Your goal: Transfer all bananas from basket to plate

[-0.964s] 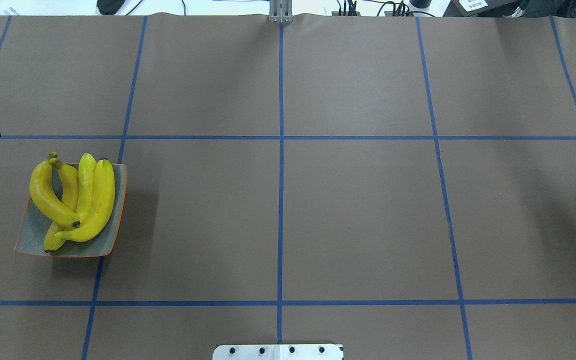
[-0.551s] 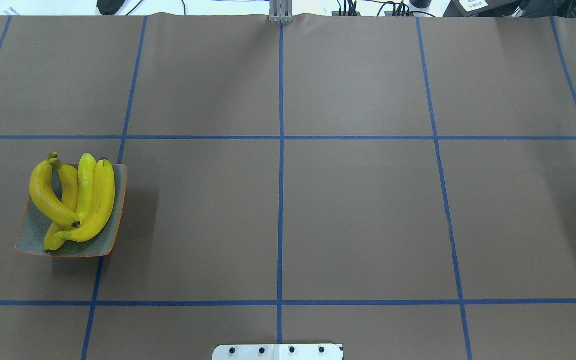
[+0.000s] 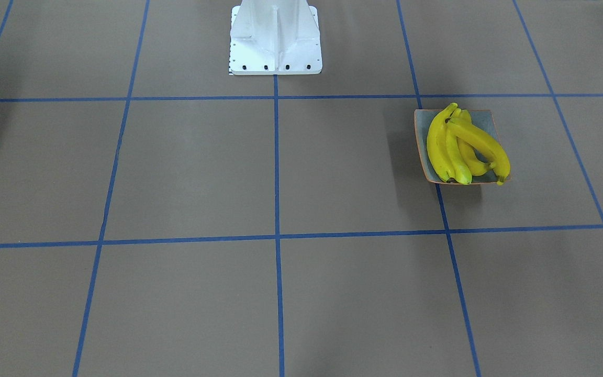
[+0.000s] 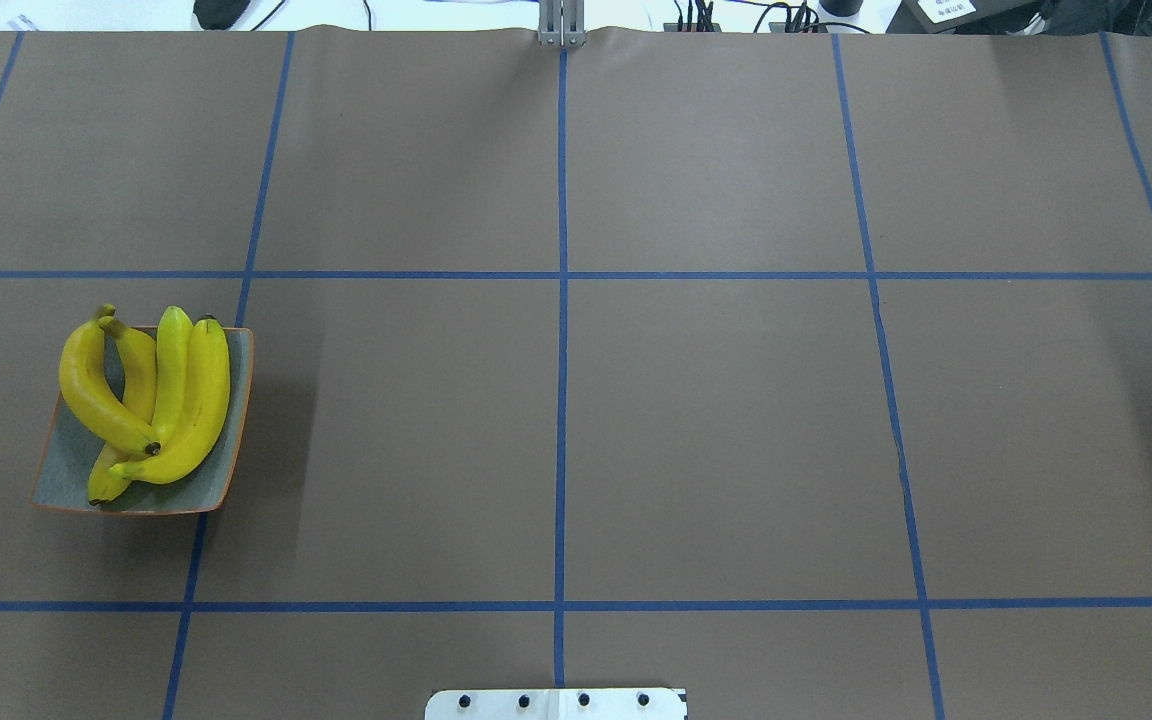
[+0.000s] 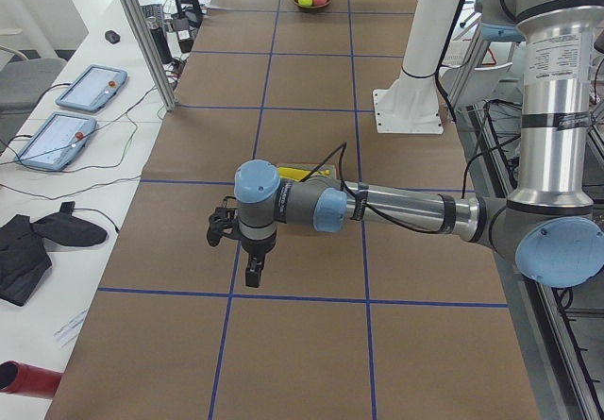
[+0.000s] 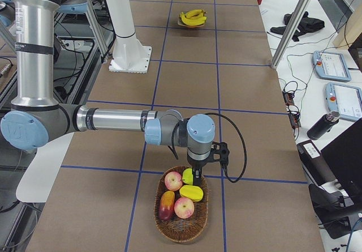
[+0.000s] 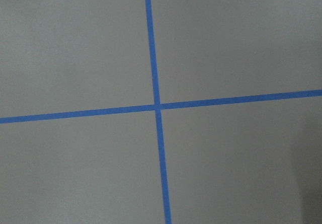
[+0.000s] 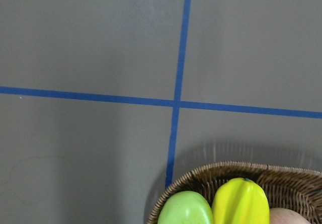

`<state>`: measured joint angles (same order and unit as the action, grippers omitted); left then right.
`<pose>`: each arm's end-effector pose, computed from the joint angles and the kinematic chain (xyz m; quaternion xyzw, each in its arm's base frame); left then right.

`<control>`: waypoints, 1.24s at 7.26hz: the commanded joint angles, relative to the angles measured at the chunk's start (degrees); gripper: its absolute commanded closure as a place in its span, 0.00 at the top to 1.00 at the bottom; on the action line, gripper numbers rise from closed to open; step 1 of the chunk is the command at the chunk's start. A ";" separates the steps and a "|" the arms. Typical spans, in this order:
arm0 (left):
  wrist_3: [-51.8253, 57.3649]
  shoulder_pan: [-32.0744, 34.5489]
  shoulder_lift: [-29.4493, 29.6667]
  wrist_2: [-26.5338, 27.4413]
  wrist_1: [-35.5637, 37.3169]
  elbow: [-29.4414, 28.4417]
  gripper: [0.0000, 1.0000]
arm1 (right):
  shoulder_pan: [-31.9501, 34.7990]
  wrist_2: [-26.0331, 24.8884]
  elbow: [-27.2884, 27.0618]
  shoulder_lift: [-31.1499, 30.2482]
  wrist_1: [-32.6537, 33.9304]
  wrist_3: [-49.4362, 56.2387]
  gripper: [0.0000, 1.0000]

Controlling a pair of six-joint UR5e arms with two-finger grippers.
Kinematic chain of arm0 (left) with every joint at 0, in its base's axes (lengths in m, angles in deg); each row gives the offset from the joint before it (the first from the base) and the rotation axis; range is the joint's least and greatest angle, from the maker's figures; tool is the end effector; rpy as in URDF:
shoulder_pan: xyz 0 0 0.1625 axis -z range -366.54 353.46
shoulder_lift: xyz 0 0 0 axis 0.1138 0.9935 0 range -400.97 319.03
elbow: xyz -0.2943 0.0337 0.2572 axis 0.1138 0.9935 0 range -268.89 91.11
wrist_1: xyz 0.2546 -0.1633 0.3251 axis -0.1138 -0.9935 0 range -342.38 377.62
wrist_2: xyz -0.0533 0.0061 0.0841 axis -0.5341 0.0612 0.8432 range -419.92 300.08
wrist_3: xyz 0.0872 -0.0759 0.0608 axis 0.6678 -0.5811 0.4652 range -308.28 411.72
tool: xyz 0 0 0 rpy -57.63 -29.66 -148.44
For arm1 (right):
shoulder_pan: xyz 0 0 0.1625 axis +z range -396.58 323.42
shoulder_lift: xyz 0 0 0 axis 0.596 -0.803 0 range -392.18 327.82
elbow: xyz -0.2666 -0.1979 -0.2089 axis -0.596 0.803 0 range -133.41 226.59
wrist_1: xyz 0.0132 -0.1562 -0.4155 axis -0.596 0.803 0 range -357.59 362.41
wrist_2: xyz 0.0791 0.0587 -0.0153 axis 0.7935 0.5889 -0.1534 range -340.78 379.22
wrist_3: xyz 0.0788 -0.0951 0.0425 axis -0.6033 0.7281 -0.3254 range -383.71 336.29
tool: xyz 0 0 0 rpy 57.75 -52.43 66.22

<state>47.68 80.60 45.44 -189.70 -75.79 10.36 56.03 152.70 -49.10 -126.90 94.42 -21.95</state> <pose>-0.0241 -0.5131 0.5956 0.0539 0.3431 0.0174 0.9376 0.0657 -0.4867 0.6429 0.0057 -0.3704 0.0103 0.9288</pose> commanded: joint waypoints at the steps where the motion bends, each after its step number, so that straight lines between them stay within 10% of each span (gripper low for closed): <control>1: -0.09 0.13 -1.15 -0.03 -0.02 -0.20 1.00 | 0.20 2.58 -0.20 0.85 4.55 -0.09 1.00; 9: -0.09 0.22 -1.25 -0.12 0.06 -1.51 1.00 | 0.20 1.97 0.59 0.94 4.49 0.27 1.00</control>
<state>47.58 80.82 44.12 -189.81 -75.73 9.15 56.23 154.84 -48.53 -125.96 98.94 -21.62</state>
